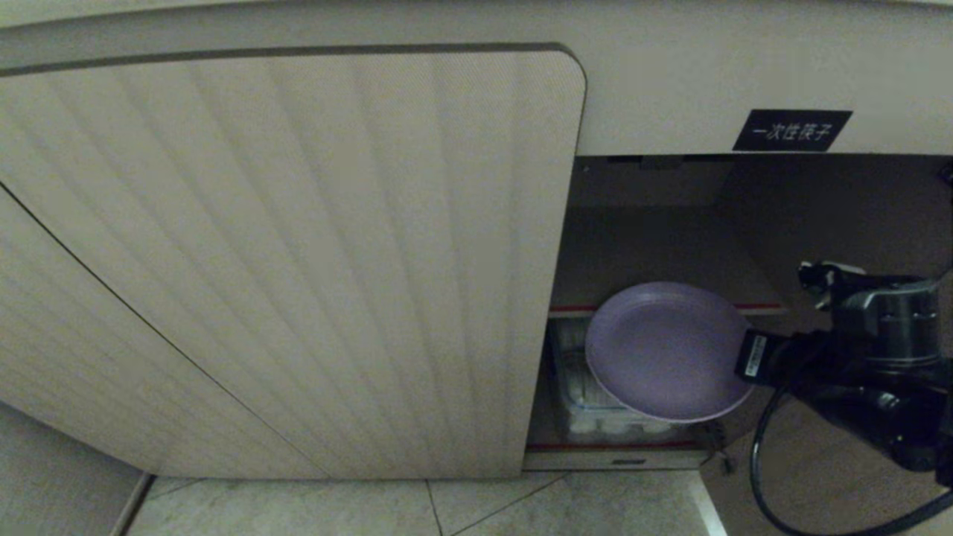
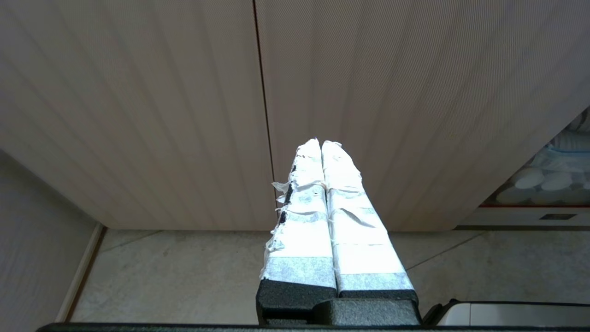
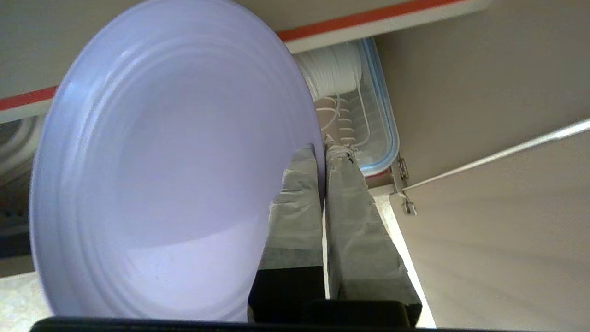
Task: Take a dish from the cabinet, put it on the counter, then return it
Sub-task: Place it on the table
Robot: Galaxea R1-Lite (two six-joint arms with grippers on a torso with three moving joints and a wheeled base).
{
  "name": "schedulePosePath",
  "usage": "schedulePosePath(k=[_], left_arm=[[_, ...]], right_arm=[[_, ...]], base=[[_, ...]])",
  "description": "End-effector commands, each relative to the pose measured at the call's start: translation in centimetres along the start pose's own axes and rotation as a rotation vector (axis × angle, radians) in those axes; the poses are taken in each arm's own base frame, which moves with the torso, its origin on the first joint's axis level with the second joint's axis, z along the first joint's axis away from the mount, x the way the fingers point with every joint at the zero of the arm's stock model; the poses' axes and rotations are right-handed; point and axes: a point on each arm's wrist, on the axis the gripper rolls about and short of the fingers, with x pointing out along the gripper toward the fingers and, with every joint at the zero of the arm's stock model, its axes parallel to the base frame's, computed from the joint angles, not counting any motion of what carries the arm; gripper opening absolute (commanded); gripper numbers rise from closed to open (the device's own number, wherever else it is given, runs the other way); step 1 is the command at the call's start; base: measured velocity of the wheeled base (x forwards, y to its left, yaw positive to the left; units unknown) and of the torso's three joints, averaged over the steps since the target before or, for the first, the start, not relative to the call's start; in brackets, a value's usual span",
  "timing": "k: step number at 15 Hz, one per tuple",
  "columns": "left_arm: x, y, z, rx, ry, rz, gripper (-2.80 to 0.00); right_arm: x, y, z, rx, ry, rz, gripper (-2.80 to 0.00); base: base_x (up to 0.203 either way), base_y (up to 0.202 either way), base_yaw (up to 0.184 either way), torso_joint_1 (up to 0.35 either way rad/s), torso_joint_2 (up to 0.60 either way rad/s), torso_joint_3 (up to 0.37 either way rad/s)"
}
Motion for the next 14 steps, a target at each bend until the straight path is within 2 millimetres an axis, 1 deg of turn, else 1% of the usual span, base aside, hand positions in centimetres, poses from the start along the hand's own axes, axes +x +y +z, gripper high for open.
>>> schedulePosePath(k=[1,4,9,14], left_arm=[[0.0,0.0,0.0,0.0,-0.001,0.0,-2.8],[0.0,0.0,0.0,0.0,-0.001,0.0,-2.8],[0.0,0.0,0.0,0.0,-0.001,0.0,-2.8],[0.0,0.0,0.0,0.0,-0.001,0.0,-2.8]], right_arm=[[-1.0,-0.4,0.0,0.027,-0.013,0.003,-2.8],[-1.8,-0.9,-0.4,0.048,-0.007,0.002,-2.8],[-3.4,-1.9,-1.6,0.052,0.037,-0.003,-2.8],[-4.7,-1.6,-3.0,0.068,0.09,0.059,-2.8]], base=[[0.0,0.0,0.0,0.0,0.0,0.0],[0.0,0.0,0.0,0.0,0.0,0.0],[0.0,0.0,0.0,0.0,0.0,0.0],[0.0,0.0,0.0,0.0,0.0,0.0]])
